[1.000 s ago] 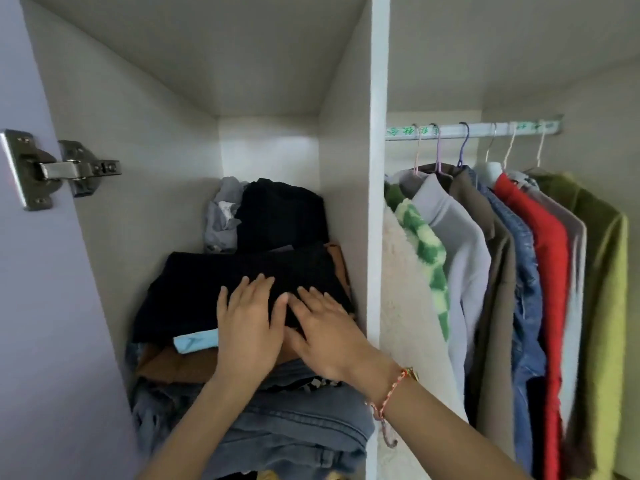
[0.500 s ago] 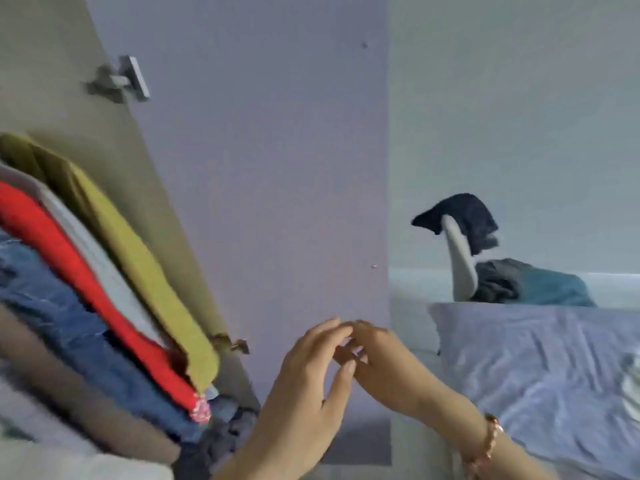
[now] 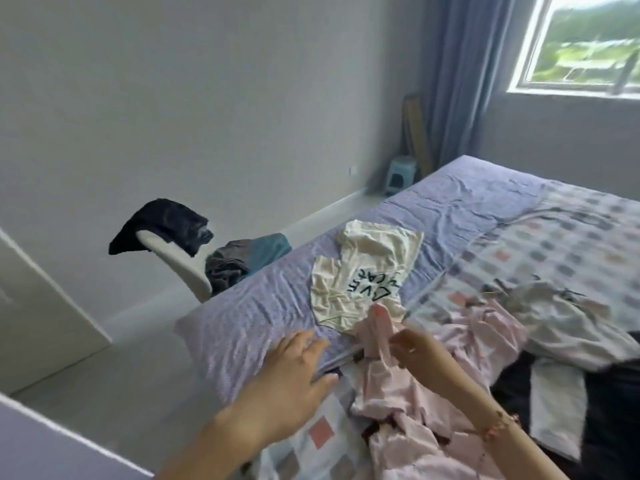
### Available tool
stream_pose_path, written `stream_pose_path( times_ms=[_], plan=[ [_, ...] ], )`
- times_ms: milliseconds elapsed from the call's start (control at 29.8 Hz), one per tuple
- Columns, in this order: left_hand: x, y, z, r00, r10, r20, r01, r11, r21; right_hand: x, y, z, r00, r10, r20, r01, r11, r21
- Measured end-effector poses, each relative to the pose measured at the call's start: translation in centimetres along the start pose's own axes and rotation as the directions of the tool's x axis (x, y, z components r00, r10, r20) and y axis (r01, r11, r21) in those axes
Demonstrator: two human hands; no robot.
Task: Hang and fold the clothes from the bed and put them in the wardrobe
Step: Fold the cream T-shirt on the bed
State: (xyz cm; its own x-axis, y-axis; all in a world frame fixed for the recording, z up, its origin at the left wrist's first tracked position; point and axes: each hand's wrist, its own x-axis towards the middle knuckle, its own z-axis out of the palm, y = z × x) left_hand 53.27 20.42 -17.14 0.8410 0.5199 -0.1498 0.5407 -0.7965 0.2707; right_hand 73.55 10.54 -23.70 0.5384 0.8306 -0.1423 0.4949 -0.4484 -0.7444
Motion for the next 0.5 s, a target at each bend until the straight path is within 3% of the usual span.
stream_pose_path(
  times_ms=[168, 336, 504],
  plan=[
    [8.7, 2.2, 4.5, 0.968, 0.141, 0.209, -0.135, 0.99, -0.043, -0.9, 7.0, -2.3, 0.975, 0.223, -0.022, -0.222, 0.974, 0.035],
    [17.9, -2.5, 9.1, 0.931, 0.025, 0.364, -0.075, 0.989, 0.124, 1.8, 9.7, -0.4, 0.939, 0.342, -0.03, -0.337, 0.935, 0.108],
    [26.8, -9.4, 12.1, 0.909, -0.059, 0.412, -0.039, 0.973, 0.226, 10.2, 10.1, 5.8, 0.934, 0.351, 0.07, -0.358, 0.917, 0.174]
  ],
)
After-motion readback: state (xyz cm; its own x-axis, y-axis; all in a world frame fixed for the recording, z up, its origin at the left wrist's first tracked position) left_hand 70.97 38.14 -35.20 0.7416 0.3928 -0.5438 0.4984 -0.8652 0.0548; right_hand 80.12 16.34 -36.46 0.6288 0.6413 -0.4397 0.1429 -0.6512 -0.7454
